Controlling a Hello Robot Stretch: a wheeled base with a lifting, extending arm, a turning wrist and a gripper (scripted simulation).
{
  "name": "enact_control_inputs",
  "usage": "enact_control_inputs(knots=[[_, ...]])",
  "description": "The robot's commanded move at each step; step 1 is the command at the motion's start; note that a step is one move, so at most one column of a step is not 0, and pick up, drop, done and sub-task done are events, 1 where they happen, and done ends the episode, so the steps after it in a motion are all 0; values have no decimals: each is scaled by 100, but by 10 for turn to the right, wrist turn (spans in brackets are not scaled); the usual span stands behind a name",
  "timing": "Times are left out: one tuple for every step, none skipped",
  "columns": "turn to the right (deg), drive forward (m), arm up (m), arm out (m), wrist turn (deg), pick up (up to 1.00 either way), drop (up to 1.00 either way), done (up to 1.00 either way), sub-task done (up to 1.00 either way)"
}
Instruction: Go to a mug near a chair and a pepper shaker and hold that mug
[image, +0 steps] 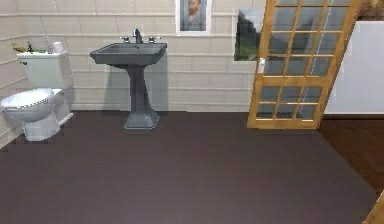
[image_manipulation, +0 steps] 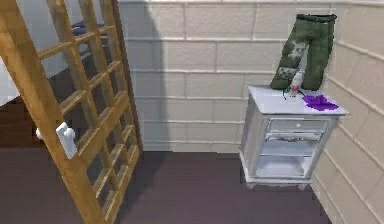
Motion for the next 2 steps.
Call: enact_control_inputs(knots=[[0,10,0,0,0,0,0,0,0],[-450,0,0,0,0,0,0,0,0]])
